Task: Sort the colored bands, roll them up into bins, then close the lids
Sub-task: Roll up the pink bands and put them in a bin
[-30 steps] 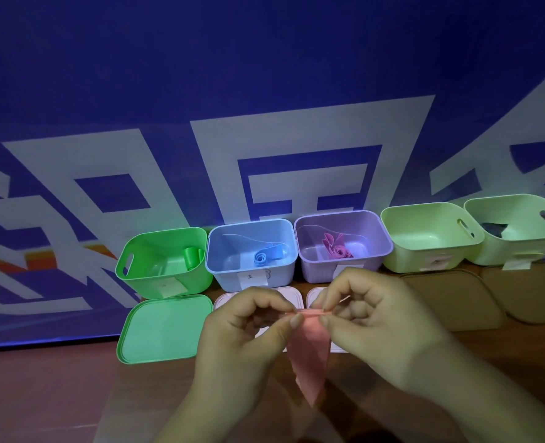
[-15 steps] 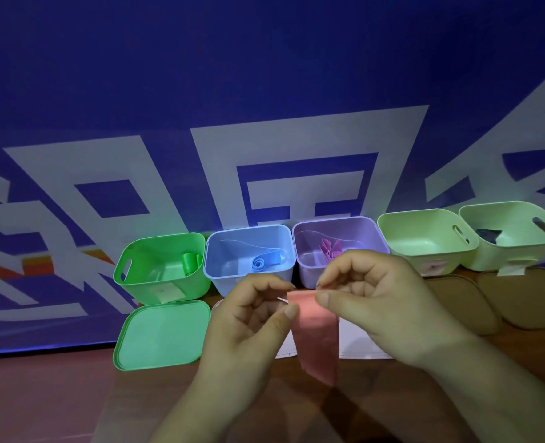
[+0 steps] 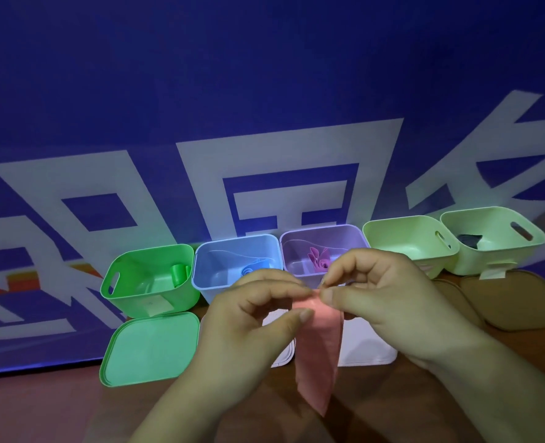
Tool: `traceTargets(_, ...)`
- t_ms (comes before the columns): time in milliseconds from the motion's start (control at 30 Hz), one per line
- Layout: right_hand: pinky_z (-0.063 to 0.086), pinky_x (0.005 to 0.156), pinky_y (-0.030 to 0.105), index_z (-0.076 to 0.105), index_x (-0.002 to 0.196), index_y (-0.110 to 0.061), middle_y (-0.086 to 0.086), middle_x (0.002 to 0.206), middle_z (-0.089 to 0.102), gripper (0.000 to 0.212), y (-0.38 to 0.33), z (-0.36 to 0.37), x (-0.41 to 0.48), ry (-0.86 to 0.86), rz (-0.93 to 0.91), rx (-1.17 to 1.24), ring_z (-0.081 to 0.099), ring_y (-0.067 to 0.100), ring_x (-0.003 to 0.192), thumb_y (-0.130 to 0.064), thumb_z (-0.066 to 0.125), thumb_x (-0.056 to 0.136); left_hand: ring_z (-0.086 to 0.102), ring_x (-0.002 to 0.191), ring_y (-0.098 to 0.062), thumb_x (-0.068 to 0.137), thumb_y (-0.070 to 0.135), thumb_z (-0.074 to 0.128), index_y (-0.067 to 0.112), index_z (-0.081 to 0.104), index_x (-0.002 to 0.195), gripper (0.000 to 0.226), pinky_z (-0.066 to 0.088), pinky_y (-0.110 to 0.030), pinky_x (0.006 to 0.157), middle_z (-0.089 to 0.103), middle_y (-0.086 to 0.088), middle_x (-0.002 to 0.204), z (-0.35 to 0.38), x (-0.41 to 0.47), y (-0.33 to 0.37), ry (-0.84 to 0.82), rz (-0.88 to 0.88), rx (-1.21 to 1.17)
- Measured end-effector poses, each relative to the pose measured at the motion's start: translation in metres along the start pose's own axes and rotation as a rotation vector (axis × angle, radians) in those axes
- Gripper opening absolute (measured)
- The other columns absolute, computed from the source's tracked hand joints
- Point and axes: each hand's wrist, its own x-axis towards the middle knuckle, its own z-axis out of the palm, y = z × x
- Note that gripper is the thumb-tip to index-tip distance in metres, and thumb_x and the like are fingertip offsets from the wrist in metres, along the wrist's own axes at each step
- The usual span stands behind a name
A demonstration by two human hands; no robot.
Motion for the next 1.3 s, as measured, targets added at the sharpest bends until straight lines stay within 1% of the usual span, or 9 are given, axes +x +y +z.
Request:
traceTargets(167, 0.053, 0.072, 0.041, 0.074, 0.077, -0.015, 0.03, 0.079, 0.065, 0.014, -0.001, -0.014, -0.006, -0.022, 0.075, 0.072, 0.058, 0.026, 0.068, -0.001, 0.079, 0.077, 0.07, 0.095, -0.023, 0.071, 0.018, 0.081, 0.032, 0.078, 0.093, 0.026, 0.057, -0.041, 0.084, 0.073, 0.008, 0.096, 0.005, 0.006, 0.011, -0.078, 0.01, 0.136)
traceTargets(333, 0.057, 0.076, 0.032, 0.075, 0.083, -0.021, 0.014, 0.082, 0.074, 0.018, -0.004, -0.032, -0.016, -0.091, 0.026, -0.032, 0.069, 0.023, 0.074, -0.005, 0.081, 0.076, 0.072, 0.081, -0.024, 0.074, 0.001, 0.082, 0.024, 0.08, 0.082, 0.024, 0.059, -0.043, 0.081, 0.076, -0.001, 0.083, 0.025, 0.009, 0.02, -0.053, -0.146, 0.036)
traceTargets(500, 0.056, 0.068, 0.029, 0.076, 0.082, -0.029, 0.007, 0.072, 0.07, 0.022, 0.0, -0.053, -0.024, -0.047, -0.064, -0.147, 0.061, 0.014, 0.065, -0.01, 0.083, 0.074, 0.071, 0.079, -0.032, 0.076, 0.003, 0.08, 0.022, 0.08, 0.081, 0.02, 0.059, -0.041, 0.078, 0.076, -0.007, 0.077, 0.045, 0.013, 0.027, -0.053, -0.223, 0.008)
traceTargets(600, 0.055, 0.067, 0.022, 0.076, 0.081, -0.029, -0.003, 0.072, 0.071, 0.028, 0.0, -0.065, -0.028, -0.067, -0.09, -0.131, 0.061, 0.009, 0.066, -0.004, 0.083, 0.073, 0.073, 0.081, -0.029, 0.078, 0.005, 0.079, 0.023, 0.08, 0.084, 0.019, 0.059, -0.04, 0.08, 0.077, -0.006, 0.081, 0.057, 0.016, 0.029, -0.069, -0.221, 0.005)
traceTargets(833, 0.048, 0.059, 0.014, 0.075, 0.081, -0.023, -0.002, 0.071, 0.069, 0.027, 0.007, -0.096, -0.027, -0.05, -0.082, -0.115, 0.058, 0.004, 0.06, 0.004, 0.077, 0.078, 0.068, 0.075, -0.014, 0.078, -0.003, 0.077, 0.021, 0.075, 0.086, 0.025, 0.054, -0.021, 0.072, 0.074, -0.006, 0.08, 0.089, 0.023, 0.034, -0.073, -0.207, -0.092)
traceTargets(967, 0.037, 0.045, 0.007, 0.072, 0.081, -0.012, -0.001, 0.064, 0.062, 0.019, 0.01, -0.112, -0.027, -0.068, -0.042, 0.006, 0.049, 0.0, 0.044, 0.007, 0.071, 0.081, 0.067, 0.08, -0.018, 0.077, 0.014, 0.077, 0.024, 0.073, 0.087, 0.015, 0.056, -0.03, 0.078, 0.072, -0.006, 0.084, 0.106, 0.024, 0.03, -0.088, -0.155, -0.058)
traceTargets(1067, 0.036, 0.045, 0.008, 0.072, 0.08, -0.014, -0.001, 0.064, 0.061, 0.017, 0.013, -0.125, -0.026, -0.088, -0.032, 0.006, 0.048, 0.0, 0.044, 0.003, 0.07, 0.083, 0.066, 0.081, -0.019, 0.081, 0.021, 0.073, 0.026, 0.071, 0.091, 0.011, 0.053, -0.032, 0.078, 0.071, -0.001, 0.084, 0.117, 0.023, 0.028, -0.094, -0.122, -0.005)
traceTargets(1167, 0.039, 0.049, 0.009, 0.071, 0.079, -0.016, -0.001, 0.064, 0.062, 0.017, 0.018, -0.136, -0.025, -0.117, -0.029, -0.009, 0.051, 0.001, 0.049, -0.001, 0.071, 0.085, 0.065, 0.079, -0.014, 0.082, 0.023, 0.072, 0.03, 0.071, 0.089, 0.01, 0.05, -0.025, 0.075, 0.07, 0.005, 0.081, 0.128, 0.022, 0.028, -0.09, -0.092, 0.038)
traceTargets(1300, 0.044, 0.06, 0.014, 0.072, 0.083, -0.023, -0.001, 0.068, 0.067, 0.007, 0.025, -0.149, -0.023, -0.148, -0.031, -0.018, 0.057, 0.007, 0.061, -0.021, 0.07, 0.076, 0.068, 0.082, -0.017, 0.077, 0.02, 0.077, 0.031, 0.073, 0.089, 0.017, 0.053, -0.025, 0.078, 0.073, 0.003, 0.085, 0.137, 0.023, 0.028, -0.101, -0.063, 0.07)
